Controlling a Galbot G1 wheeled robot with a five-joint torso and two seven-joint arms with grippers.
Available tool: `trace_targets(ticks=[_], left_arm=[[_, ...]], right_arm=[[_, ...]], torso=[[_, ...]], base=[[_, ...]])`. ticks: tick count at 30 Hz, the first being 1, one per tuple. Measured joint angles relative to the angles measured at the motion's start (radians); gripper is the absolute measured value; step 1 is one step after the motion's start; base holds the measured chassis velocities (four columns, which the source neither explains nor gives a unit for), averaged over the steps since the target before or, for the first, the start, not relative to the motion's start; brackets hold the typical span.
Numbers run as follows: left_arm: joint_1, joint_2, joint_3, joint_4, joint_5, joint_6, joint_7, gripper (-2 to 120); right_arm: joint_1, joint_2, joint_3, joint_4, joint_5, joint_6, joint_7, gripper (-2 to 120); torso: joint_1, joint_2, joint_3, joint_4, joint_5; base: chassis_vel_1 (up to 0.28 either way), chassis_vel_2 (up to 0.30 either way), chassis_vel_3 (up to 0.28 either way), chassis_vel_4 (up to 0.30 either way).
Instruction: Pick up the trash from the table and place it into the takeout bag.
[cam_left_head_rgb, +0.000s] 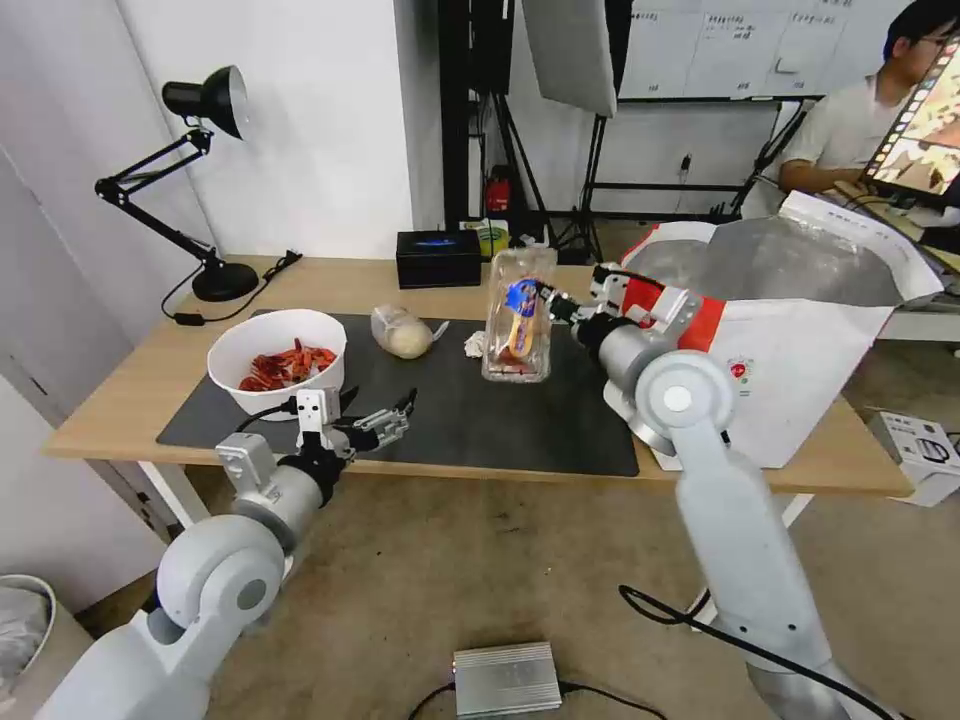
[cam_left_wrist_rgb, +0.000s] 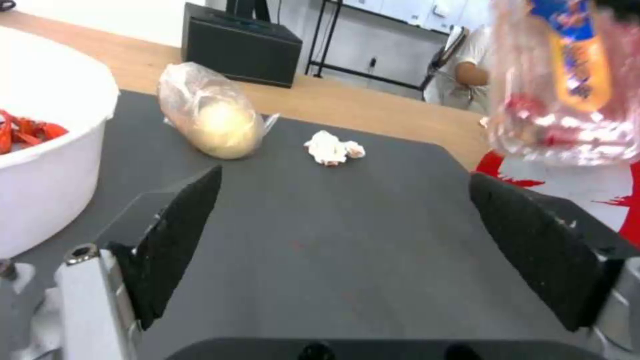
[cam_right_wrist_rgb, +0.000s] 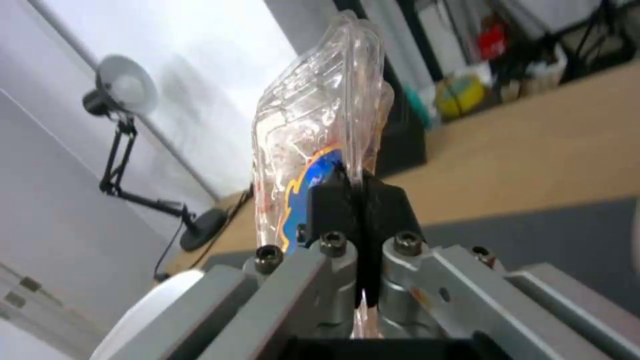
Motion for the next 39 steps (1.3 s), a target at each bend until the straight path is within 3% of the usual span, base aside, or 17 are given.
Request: trace_targets(ticks=[6, 22, 32, 39], left_arm=[[0.003, -0.01, 0.004, -0.001, 0.004, 0.0, -0.002, 100], [-0.013, -0.021, 0.024, 0.008, 0.004, 0.0, -0.003, 100], [-0.022, -0.025, 0.052, 0.015, 0.005, -0.002, -0.003, 100], [-0.03, -0.036, 0.075, 0.022, 0.005, -0.004, -0.003, 100]], right_arm=[[0.013, -0.057, 0.039, 0.056, -0.065, 0.051, -0.022, 0], [0.029, -0.183, 0.193, 0.128, -0.041, 0.126, -0.014, 0], [-0.064, -0.287, 0.319, 0.134, -0.06, 0.139, -0.013, 0], [-0.122, -0.313, 0.355, 0.129, -0.055, 0.148, -0.022, 0]], torso=[[0.0, 0.0, 0.0, -0.0001, 0.0001], [0.0, 0.0, 0.0, -0.0001, 0.0002], [0.0, 0.0, 0.0, -0.0002, 0.0002], [0.0, 0.0, 0.0, -0.0002, 0.0001]], base=[[0.0, 0.0, 0.0, 0.0], [0.0, 0.0, 0.0, 0.0], [0.0, 0.0, 0.0, 0.0], [0.0, 0.0, 0.0, 0.0]])
